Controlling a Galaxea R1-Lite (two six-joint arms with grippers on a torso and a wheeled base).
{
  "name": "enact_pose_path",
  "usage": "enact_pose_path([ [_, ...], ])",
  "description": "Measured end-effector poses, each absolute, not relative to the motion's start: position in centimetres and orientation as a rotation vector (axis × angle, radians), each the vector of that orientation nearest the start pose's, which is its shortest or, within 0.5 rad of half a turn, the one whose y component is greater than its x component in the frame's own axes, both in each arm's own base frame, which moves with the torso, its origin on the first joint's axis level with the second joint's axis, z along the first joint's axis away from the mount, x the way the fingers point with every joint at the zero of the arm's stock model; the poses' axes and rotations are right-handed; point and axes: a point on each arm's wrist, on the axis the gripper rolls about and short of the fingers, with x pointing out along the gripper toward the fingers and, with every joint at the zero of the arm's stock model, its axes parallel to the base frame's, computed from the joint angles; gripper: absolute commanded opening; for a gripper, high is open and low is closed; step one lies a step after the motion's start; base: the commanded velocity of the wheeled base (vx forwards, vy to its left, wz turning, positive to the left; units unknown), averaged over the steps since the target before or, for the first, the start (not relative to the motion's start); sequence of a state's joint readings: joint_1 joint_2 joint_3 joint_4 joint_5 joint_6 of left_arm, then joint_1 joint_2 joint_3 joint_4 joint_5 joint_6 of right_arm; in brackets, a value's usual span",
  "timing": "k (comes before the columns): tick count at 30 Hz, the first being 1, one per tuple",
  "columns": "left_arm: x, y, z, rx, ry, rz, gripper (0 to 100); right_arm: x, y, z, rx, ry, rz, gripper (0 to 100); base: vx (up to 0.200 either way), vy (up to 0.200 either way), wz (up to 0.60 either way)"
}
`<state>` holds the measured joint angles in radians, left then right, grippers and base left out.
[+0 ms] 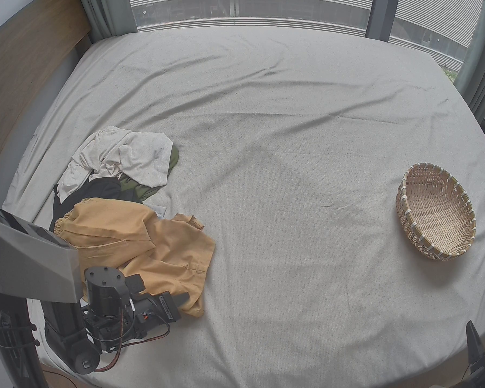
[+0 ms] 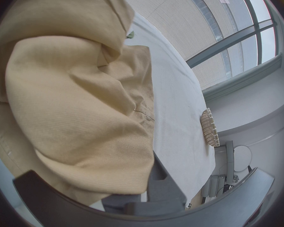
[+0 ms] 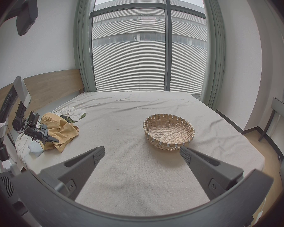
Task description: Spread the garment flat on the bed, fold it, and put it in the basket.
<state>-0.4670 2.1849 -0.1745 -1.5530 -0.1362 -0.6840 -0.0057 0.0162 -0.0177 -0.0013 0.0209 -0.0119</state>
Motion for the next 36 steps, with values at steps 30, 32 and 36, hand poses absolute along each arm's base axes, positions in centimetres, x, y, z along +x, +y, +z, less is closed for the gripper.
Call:
enact_pose_path([
  [30, 23.4, -19.1, 2.9, -0.587, 0.534, -0.642, 0, -2.3, 0.1, 8.1, -0.01, -0.003, 0.015, 100, 0.0, 0.0, 0.0],
  [32, 23.4, -19.7, 3.2, -0.59, 0.524, -0.664, 0, -2.3, 0.1, 8.1, -0.011, -0.003, 0.015, 100, 0.0, 0.0, 0.0],
  [36, 23.4, -21.0, 3.6, -0.592, 0.509, -0.704, 0, -2.3, 0.1, 8.1, -0.01, -0.003, 0.015, 100, 0.0, 0.0, 0.0],
])
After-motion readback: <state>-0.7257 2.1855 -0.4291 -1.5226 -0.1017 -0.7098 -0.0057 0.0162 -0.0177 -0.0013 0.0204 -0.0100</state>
